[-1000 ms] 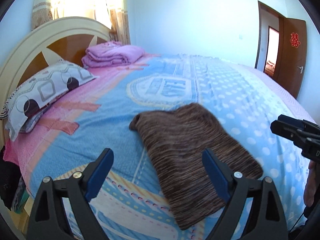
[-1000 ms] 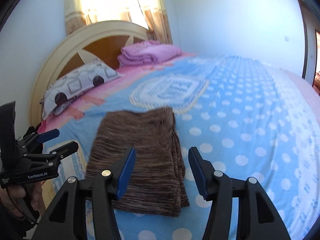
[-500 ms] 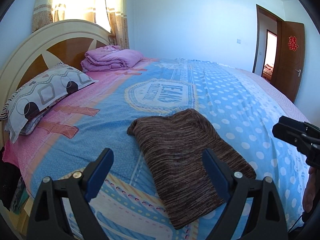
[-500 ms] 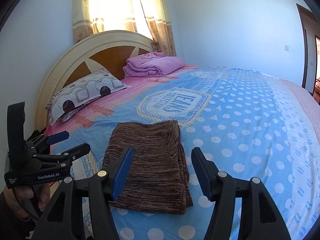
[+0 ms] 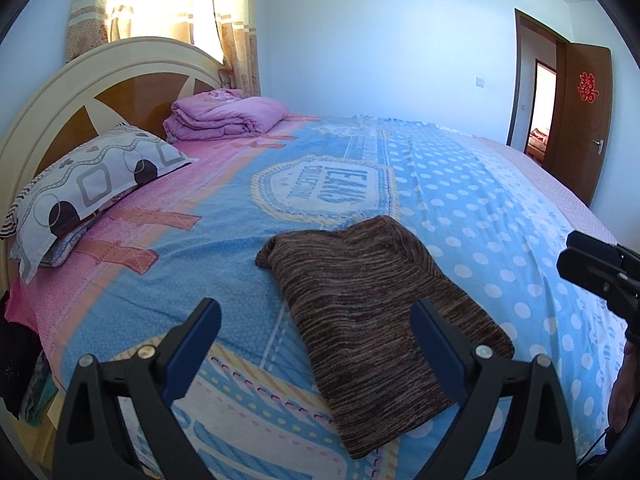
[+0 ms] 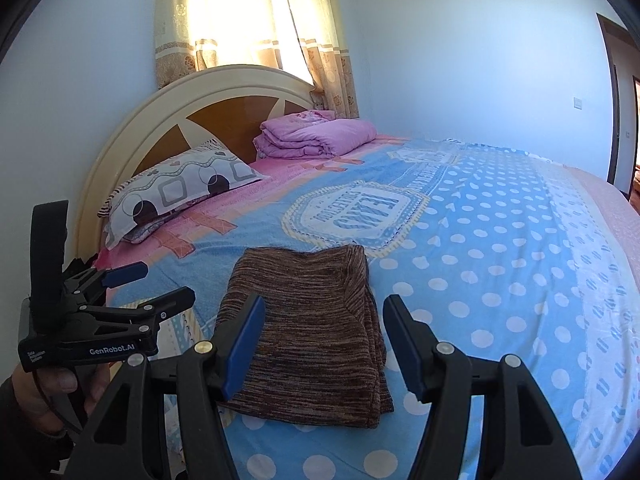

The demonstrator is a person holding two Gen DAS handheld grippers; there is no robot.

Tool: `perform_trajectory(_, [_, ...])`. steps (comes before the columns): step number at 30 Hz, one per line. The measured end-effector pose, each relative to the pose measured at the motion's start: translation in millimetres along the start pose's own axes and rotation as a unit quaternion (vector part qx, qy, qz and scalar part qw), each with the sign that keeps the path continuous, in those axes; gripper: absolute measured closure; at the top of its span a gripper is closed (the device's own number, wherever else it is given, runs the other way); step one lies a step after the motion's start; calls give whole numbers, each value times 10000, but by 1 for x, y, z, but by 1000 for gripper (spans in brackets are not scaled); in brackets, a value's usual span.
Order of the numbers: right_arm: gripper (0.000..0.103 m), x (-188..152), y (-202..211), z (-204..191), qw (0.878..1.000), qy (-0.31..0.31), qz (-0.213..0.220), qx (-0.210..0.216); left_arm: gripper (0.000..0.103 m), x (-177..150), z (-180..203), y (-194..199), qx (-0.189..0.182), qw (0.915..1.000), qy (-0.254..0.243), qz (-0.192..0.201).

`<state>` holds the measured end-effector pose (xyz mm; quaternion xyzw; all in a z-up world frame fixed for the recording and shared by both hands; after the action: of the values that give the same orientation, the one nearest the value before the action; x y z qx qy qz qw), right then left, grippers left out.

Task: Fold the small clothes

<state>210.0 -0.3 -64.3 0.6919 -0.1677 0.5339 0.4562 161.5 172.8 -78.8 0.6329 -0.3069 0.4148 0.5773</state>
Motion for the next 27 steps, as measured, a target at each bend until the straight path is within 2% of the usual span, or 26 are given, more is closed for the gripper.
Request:
perform_trajectory(13, [40,0,4,-4,10000,9,66,32,5,-2,0,-2,6,10000,-14,-19])
perform_trajectory(21, [40,1,6,-8,9999,50,108,49,1,-6,-1,-6,-10,9999,3,-158])
perform_trajectory(27, [40,4,12,-11,9996,111,246,54,0,-1,-3,-2,21,10000,-2,-29])
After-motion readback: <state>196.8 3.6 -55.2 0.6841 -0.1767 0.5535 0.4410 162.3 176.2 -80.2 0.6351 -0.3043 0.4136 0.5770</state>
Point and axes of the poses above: each gripper's, at about its wrist camera, not at the fingertips, and y roughly against the way its jaws point, z to its right, x to its top, the point moved 7 cm from there along -y, roughly the way its jaws point, and after that the axes turned 6 degrees about z, right-handed, at the moved point
